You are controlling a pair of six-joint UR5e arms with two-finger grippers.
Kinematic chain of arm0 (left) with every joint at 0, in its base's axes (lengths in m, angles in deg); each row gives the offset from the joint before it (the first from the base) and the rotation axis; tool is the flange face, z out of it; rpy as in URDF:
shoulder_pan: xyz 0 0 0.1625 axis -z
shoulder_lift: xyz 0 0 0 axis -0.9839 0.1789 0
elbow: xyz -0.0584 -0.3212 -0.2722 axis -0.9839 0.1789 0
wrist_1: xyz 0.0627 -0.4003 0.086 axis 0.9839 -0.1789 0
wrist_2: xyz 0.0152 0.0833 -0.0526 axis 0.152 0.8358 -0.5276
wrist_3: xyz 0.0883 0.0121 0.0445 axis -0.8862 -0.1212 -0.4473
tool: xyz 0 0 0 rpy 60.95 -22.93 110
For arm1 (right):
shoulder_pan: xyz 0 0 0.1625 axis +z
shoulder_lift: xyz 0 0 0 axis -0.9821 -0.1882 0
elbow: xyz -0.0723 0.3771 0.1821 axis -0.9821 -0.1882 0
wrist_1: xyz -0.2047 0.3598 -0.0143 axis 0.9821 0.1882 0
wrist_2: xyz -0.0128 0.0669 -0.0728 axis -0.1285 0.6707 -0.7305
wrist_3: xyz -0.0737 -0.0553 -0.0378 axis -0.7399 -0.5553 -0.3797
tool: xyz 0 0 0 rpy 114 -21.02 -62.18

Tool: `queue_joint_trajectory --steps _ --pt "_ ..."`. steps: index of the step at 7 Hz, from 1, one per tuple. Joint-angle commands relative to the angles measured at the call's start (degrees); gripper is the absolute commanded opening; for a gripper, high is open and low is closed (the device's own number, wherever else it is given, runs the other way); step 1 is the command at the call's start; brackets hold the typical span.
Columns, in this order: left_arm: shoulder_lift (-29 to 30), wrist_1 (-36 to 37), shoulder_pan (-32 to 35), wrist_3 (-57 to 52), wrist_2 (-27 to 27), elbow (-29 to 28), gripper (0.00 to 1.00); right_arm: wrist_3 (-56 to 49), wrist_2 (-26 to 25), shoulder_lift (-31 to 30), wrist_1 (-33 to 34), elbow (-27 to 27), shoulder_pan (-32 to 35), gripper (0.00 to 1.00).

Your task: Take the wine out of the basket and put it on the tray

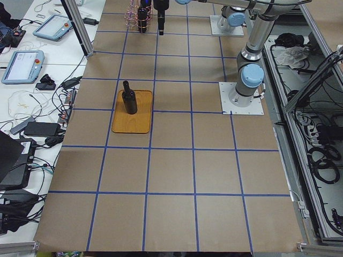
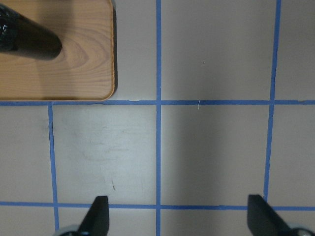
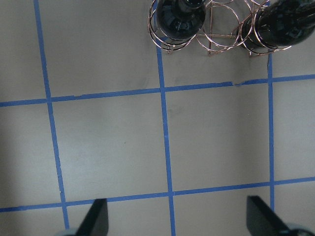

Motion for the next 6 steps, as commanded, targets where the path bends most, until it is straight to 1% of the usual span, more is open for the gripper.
queue_joint_trajectory --steps 1,5,6 --pt "0.3 3.5 -0.5 -1.0 -0.5 -0.8 1.00 0.0 0.0 -0.1 -0.1 0.0 0.0 1.00" --pt "0.2 3.6 -0.4 -0.5 -0.3 -0.3 1.00 -0.1 -0.4 -0.1 -0.2 0.1 0.1 1.00" --pt "-0.2 3.5 -0.4 -0.5 0.0 -0.2 1.00 -0.1 -1.8 -0.2 0.1 0.0 0.1 1.00"
